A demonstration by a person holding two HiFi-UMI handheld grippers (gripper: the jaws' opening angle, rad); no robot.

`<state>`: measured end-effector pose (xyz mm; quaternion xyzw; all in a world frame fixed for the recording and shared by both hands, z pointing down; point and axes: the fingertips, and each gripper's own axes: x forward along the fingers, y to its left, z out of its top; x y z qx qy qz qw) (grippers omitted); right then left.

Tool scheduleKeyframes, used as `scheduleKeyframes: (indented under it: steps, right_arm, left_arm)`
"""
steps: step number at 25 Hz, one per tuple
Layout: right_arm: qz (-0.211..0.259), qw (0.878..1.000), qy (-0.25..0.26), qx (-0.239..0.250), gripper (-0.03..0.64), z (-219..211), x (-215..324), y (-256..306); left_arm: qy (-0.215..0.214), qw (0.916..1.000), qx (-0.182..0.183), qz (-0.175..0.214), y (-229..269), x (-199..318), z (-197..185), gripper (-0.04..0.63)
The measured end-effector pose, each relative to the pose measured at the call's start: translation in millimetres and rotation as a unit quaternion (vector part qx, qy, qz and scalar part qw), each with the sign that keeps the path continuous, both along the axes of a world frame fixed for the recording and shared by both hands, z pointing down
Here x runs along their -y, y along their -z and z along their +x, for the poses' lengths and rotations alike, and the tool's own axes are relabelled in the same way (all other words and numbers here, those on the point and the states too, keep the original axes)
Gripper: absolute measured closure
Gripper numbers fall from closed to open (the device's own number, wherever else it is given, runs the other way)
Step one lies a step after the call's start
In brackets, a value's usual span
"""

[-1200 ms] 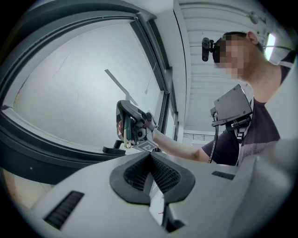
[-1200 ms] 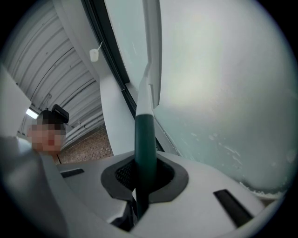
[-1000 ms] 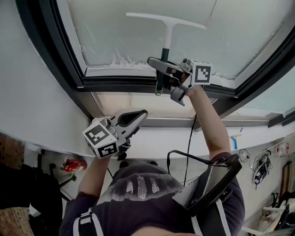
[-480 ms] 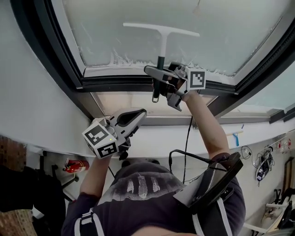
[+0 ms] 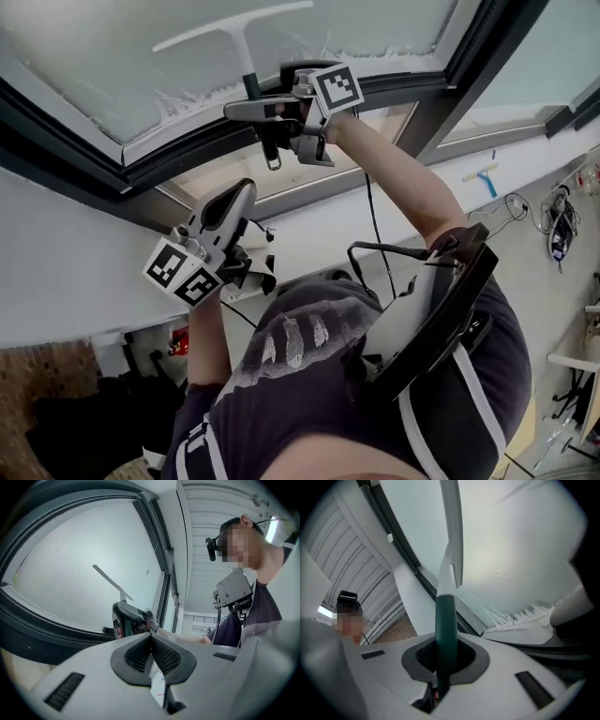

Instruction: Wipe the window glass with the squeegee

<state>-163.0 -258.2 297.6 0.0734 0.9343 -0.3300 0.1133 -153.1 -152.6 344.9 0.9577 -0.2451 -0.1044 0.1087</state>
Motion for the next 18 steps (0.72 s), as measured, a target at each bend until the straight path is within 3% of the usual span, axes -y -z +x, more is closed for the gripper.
scheduleKeyframes:
  steps: [11,18]
  right_arm:
    - [0.007,1.000,-0.002,-0.025,0.603,4.9,-7.4,2.9]
    - [0.028,0.999,-0.042,-0.012,0.603,36.8,-16.4,27.1]
  left_arm:
    - [-0.025,0.9996,-0.003,0.015,3.8,4.6,-3.1,0.591]
    - [-0.081,0.9966,-0.010,0.005,-7.8,-4.8,-3.1,0.590]
